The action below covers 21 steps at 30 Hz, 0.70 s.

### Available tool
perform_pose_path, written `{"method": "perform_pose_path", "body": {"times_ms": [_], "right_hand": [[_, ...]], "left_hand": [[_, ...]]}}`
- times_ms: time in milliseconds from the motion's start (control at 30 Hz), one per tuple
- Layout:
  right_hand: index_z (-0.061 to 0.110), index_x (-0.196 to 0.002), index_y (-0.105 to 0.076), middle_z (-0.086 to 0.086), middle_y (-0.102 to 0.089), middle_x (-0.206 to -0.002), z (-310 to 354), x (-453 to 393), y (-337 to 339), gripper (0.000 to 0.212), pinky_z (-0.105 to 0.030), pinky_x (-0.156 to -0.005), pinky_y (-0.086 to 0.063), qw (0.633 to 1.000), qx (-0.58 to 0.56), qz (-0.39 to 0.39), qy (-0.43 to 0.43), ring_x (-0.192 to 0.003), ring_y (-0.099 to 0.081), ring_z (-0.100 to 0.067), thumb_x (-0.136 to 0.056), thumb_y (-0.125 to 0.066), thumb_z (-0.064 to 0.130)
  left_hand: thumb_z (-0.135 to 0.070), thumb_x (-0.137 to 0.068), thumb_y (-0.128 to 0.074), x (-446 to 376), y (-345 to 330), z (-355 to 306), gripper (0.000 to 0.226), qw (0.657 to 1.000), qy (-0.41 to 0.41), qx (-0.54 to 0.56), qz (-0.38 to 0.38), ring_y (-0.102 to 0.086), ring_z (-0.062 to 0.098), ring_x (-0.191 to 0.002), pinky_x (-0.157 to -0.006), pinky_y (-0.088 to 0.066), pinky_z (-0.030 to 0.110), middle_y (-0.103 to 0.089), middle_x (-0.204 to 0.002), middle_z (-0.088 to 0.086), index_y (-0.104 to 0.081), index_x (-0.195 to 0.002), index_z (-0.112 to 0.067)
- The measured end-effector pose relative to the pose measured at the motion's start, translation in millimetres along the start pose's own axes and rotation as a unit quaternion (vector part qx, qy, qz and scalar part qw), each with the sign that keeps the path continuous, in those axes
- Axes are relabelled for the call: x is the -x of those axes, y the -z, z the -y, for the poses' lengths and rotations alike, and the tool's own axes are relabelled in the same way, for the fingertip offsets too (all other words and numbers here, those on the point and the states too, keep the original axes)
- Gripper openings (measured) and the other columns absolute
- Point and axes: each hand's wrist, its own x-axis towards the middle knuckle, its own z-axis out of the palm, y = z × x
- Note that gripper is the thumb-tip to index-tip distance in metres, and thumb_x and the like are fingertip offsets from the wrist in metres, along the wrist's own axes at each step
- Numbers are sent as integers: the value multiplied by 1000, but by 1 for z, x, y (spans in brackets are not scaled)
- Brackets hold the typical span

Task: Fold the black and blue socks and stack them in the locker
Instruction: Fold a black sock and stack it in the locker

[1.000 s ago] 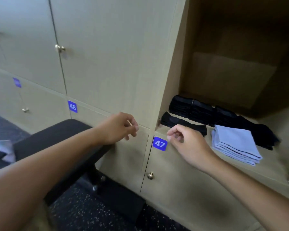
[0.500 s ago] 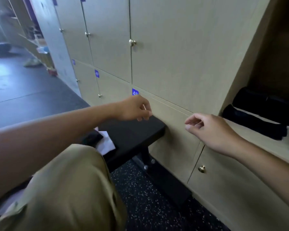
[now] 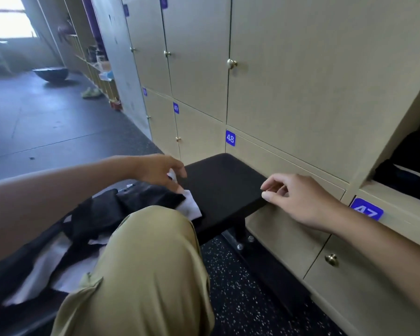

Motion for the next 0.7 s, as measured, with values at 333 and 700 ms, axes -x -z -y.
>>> {"method": "perform_pose_path", "body": {"times_ms": [333, 700], "right_hand": [[32, -97, -68, 15, -69, -92, -4, -10, -13, 4, -4, -65, -39, 999, 15, 30, 9, -79, -60, 3, -95, -66, 34], [28, -98, -69, 13, -68, -90, -3, -11, -17, 4, -2, -66, -40, 999, 9, 47, 6, -72, -55, 13, -96, -66, 30]], "left_hand": [[-93, -40, -69, 0, -12, 41, 97, 990, 79, 0, 118, -35, 22, -130, -110, -42, 44, -25, -141, -7, -45, -123, -50], [-64, -57, -88, 6, -21, 68, 70, 975, 91, 195, 55, -68, 18, -100, -80, -49, 29, -69, -115, -3, -63, -111, -26]]}}
